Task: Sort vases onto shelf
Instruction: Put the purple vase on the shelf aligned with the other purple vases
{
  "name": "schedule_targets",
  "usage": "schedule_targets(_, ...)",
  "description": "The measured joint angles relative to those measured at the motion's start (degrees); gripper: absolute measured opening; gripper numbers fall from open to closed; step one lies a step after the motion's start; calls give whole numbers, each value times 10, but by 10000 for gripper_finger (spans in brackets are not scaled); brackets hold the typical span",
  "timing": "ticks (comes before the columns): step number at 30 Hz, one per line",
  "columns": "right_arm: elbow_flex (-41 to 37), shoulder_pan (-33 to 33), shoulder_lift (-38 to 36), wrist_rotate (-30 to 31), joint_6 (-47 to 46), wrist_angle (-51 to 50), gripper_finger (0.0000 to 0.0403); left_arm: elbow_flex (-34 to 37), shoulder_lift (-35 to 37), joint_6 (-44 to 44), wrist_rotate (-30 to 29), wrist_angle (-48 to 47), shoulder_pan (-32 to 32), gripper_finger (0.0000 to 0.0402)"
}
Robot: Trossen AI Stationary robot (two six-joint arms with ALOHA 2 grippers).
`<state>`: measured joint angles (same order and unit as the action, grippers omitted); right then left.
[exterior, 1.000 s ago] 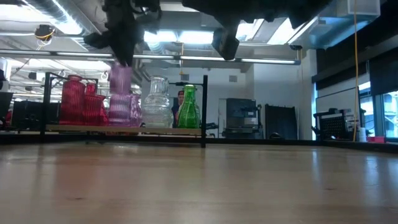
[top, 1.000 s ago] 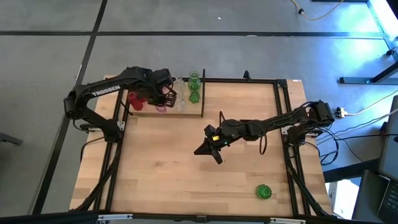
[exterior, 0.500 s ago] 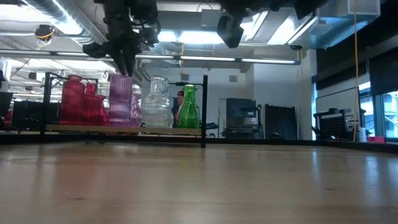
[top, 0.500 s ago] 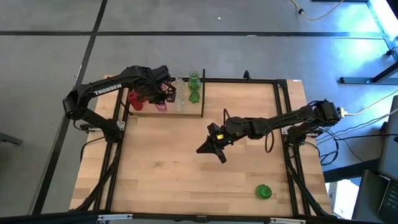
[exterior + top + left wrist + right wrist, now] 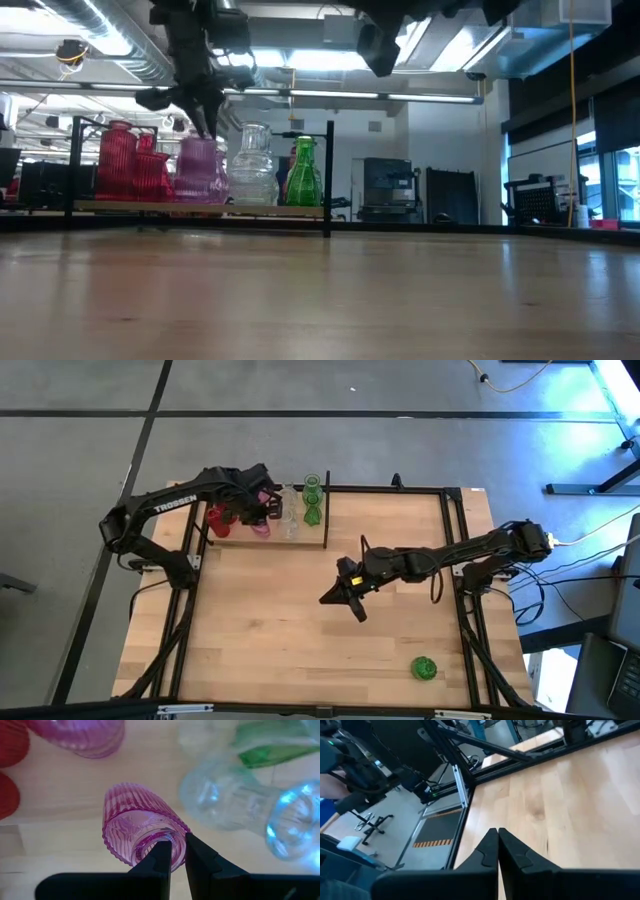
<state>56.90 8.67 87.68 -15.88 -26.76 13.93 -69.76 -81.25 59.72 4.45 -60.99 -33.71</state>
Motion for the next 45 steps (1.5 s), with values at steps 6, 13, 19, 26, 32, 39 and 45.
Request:
schedule_targets(6, 0, -1, -2, 8, 2, -9, 0, 42, 0, 24, 4, 42, -5, 25)
schedule_targets(13, 0, -1, -2, 7, 2, -24, 0, 61, 1, 27, 6, 49, -12, 25)
schedule_targets(19, 0, -1, -2, 7, 2, -26, 0, 61, 0, 15, 6, 33, -27, 25)
schedule_targets(26, 0, -1, -2, 7, 2, -26, 0, 61, 0, 7, 3, 33, -41, 25)
schedule_targets(32, 0, -1, -2, 7, 2, -26, 0, 61, 0, -2, 2, 31, -47, 25)
schedule_targets(39, 0, -1, -1, 8, 2, -26, 0, 61, 0, -6, 2, 20, -53, 42)
schedule_targets(45, 0, -1, -1, 8, 2, -26, 0, 61, 0, -15, -3, 21, -53, 38)
